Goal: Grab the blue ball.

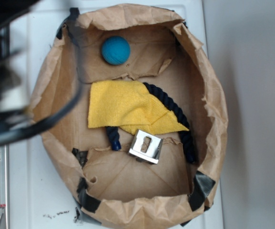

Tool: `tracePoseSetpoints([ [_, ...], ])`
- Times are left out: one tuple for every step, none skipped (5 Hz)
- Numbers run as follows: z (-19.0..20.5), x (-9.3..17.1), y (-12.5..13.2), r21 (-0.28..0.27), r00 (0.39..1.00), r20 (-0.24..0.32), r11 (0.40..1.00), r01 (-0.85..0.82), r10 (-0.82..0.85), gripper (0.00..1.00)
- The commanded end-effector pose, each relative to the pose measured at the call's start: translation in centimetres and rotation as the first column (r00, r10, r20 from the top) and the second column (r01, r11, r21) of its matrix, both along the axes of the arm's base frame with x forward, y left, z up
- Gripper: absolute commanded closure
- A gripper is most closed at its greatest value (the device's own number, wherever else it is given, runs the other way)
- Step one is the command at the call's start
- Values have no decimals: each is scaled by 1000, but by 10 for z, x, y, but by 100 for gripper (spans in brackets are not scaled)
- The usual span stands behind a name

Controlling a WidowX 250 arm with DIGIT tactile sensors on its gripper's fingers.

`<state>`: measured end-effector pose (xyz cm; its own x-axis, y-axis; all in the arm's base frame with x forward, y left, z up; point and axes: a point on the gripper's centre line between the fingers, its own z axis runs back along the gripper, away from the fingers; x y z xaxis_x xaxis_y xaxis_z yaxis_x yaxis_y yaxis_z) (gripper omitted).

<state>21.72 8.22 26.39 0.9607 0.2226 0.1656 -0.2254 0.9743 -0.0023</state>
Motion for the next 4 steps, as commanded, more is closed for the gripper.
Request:
tracePoseSetpoints([
  [-21, 78, 57, 18, 975, 122, 982, -191, 187, 0],
  [-46, 75, 34, 50, 969, 145, 976, -211, 202, 0],
  [-44, 54, 0, 56, 987, 125, 992, -110, 102, 0],
  [-32, 29, -14, 32, 987, 153, 998, -47, 41, 0],
])
